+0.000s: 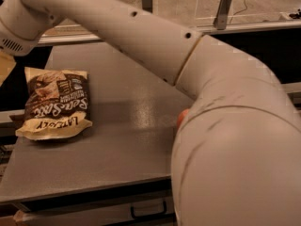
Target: Move brown chip bag near apple
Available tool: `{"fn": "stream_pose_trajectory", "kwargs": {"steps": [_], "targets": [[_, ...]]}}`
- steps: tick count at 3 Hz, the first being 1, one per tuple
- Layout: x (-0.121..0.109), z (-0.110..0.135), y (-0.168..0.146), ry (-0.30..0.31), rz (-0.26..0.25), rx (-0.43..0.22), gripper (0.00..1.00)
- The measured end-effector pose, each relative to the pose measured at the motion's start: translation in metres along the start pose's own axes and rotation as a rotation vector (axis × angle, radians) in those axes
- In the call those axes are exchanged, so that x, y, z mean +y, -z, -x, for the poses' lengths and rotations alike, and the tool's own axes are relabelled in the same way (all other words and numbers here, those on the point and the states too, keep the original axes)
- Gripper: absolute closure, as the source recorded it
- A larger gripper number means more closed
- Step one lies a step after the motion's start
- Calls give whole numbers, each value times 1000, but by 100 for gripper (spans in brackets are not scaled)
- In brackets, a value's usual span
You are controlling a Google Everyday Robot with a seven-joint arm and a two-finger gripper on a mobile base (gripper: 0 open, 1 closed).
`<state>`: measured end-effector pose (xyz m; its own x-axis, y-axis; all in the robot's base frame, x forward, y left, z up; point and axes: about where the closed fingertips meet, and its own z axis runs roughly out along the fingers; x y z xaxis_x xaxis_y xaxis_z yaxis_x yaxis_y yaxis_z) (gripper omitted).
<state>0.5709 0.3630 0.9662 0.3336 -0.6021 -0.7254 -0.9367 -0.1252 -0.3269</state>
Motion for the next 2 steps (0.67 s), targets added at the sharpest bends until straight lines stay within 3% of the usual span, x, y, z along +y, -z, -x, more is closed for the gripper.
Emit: {"fn": "stream_pose_trajectory", "kwargs": {"steps": [2], "targets": [[11, -100, -7, -317, -72, 205, 0]]}}
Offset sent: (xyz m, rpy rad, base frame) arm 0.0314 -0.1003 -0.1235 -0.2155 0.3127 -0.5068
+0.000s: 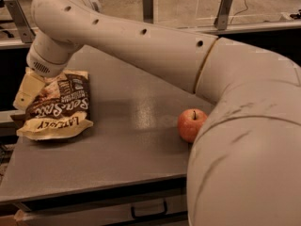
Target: Move brown chip bag near apple
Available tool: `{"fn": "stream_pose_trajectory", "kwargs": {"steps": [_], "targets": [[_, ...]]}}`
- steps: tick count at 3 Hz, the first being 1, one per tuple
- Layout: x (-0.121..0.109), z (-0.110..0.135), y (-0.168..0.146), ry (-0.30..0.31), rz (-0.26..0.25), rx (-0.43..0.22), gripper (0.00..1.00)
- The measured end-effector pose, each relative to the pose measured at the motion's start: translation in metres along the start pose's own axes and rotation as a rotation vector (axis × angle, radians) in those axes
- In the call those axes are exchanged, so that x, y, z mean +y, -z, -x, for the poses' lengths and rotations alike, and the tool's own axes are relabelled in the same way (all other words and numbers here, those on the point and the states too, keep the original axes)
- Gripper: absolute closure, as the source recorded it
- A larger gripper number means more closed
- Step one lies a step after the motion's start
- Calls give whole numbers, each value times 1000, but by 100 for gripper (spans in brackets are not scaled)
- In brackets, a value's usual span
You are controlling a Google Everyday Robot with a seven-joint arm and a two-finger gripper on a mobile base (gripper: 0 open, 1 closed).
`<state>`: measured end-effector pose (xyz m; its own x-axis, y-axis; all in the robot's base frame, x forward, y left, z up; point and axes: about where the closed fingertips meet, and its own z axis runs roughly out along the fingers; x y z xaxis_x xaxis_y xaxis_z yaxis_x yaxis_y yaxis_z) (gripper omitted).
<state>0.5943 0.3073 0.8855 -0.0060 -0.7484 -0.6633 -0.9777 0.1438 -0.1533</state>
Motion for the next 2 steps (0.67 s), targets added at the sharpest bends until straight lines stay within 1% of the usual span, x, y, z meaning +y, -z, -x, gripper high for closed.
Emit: {"fn": "stream_pose_trajectory", "kwargs": {"steps": [1, 2], "targets": [[2, -1, -2, -42, 4, 4, 0], [-1, -9, -4, -53, 9, -8, 0]]}}
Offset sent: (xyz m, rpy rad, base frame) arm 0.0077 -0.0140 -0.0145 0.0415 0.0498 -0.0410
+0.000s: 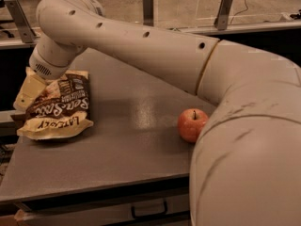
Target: Move brown chip bag near apple
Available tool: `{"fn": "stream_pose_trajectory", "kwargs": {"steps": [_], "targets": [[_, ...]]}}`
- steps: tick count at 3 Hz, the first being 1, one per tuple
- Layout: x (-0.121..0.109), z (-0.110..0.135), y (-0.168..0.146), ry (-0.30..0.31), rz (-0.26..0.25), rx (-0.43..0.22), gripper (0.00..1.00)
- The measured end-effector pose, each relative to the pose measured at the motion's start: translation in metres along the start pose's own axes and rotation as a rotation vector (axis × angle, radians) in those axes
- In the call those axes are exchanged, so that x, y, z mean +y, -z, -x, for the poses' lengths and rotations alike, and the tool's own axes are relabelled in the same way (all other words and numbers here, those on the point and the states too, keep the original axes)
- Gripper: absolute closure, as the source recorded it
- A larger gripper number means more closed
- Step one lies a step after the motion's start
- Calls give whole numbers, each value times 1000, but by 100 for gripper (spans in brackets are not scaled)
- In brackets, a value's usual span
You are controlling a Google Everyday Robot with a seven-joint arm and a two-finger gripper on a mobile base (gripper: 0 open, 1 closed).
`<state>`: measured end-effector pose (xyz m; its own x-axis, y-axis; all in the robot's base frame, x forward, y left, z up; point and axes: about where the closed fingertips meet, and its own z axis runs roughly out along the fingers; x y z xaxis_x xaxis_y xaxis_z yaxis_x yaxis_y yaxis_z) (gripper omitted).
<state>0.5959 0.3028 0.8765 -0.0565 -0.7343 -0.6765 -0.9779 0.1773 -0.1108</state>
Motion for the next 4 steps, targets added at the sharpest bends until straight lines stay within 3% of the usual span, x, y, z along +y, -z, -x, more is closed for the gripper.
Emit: {"fn": "stream_pose_trajectory", "kwargs": {"steps": [1, 2, 4], "targets": [[-15, -15, 8, -36, -23, -17, 0], [-28, -32, 7, -80, -42, -7, 18], [-38, -48, 6, -126, -65, 6, 64]]}}
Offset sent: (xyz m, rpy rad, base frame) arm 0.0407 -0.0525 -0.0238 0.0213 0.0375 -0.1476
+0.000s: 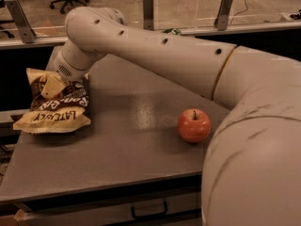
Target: Move brown chip bag near apple
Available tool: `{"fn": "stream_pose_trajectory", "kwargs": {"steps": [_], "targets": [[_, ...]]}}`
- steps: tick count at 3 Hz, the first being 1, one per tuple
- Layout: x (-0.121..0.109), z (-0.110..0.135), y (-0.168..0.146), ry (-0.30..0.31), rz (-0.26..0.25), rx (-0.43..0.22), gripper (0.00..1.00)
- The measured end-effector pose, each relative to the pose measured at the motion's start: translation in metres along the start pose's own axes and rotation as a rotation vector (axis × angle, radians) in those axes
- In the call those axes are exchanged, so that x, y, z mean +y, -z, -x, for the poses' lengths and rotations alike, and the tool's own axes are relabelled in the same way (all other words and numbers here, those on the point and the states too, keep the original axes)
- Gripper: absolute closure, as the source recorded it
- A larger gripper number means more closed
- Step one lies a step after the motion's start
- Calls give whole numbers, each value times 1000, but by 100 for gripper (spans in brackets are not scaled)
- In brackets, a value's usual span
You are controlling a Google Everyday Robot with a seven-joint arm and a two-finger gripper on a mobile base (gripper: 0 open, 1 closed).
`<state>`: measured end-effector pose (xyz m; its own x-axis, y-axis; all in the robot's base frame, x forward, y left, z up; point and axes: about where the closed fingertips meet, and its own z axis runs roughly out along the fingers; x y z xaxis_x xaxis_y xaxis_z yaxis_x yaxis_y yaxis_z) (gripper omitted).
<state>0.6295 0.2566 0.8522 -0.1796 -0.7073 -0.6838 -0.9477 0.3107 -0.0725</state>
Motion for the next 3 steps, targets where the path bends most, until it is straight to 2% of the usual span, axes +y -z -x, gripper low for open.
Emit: {"fn": "stream_pose_trajectory", "kwargs": {"steps": [1, 2, 3], "targets": [[0, 3, 12, 7, -39, 3, 88], [-1, 8, 38, 30, -107, 27, 100], [-2, 12, 78, 57, -196, 63, 100]]}}
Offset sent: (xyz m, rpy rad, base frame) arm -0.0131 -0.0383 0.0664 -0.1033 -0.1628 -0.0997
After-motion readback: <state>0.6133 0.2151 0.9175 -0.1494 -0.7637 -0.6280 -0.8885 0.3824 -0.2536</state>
